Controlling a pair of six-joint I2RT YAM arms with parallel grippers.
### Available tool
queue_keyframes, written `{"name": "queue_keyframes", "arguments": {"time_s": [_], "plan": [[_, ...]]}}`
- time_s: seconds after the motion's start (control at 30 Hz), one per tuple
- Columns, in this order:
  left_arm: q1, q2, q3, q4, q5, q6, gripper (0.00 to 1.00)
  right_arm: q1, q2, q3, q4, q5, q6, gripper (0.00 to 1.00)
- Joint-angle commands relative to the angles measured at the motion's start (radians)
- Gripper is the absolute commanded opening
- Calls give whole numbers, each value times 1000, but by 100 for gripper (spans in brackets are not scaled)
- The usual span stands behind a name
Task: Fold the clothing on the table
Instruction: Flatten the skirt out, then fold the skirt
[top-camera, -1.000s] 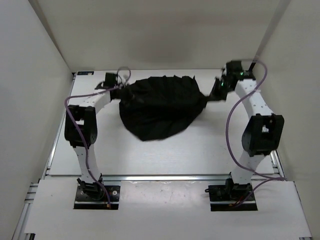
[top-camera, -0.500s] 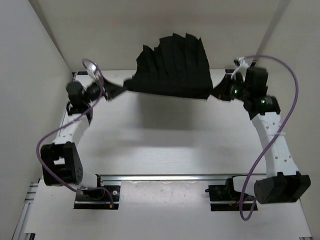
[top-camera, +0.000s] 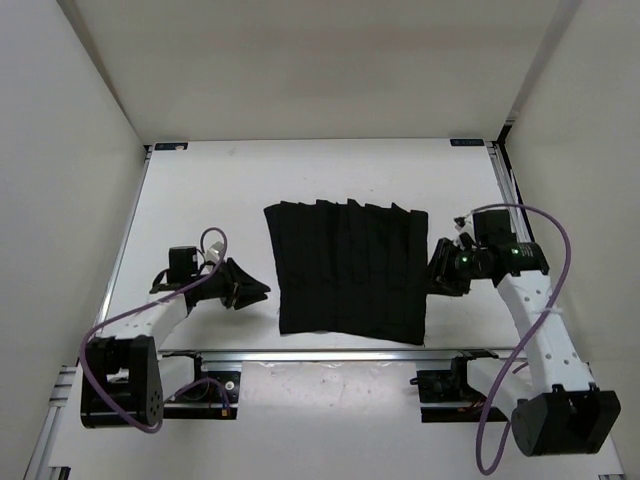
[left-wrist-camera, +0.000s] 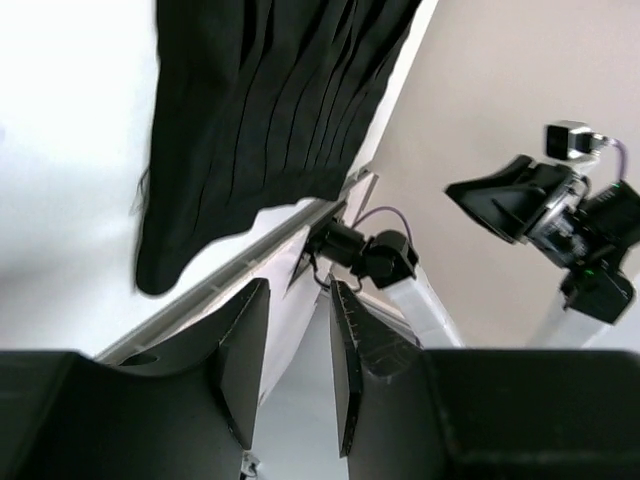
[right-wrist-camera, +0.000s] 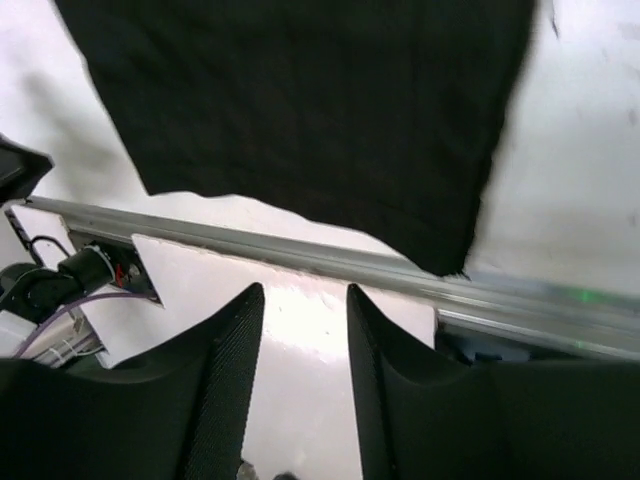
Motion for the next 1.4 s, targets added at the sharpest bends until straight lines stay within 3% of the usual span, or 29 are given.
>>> {"name": "queue_keyframes", "arguments": {"time_s": [0.0,0.07,0.17,0.23,0.37,0.43,0.53,0.63,0.77,0.97,1.17,1.3,1.33,1.37], "plan": [[-13,64,65,94,-39,-3,41,80,110,43,60,29,30,42],[-39,114,100,217,-42,-76,38,132,172,39,190,21,65,38],[-119,215,165,383,-57,-172,28,172,291,11,344,27,87,23],[-211,330,227,389,-114,-155,20,172,368,20,386,39,88,1],[-331,521,360,316,-198,-77,0,187,534,63,398,115,62,0],[-378,581,427,99,-334,10,0,195,606,83,386,138,56,0],[-426,612,507,-99,-577,170,0,209,652,114,360,182,53,0],[-452,599,527,-181,-759,245,0,223,692,116,338,196,45,0],[-440,634,587,-246,-890,296,0,209,813,158,338,182,25,0],[-345,678,683,-237,-869,310,0,229,985,350,303,178,-1,0],[-362,824,844,-263,-806,324,0,200,1166,640,254,204,-12,0],[-360,911,961,-261,-750,343,0,181,1189,793,249,185,-21,0],[-353,913,982,-244,-720,351,3,184,1174,801,268,181,-41,0],[-340,904,992,-220,-640,353,26,192,1122,787,283,184,-47,2]]}}
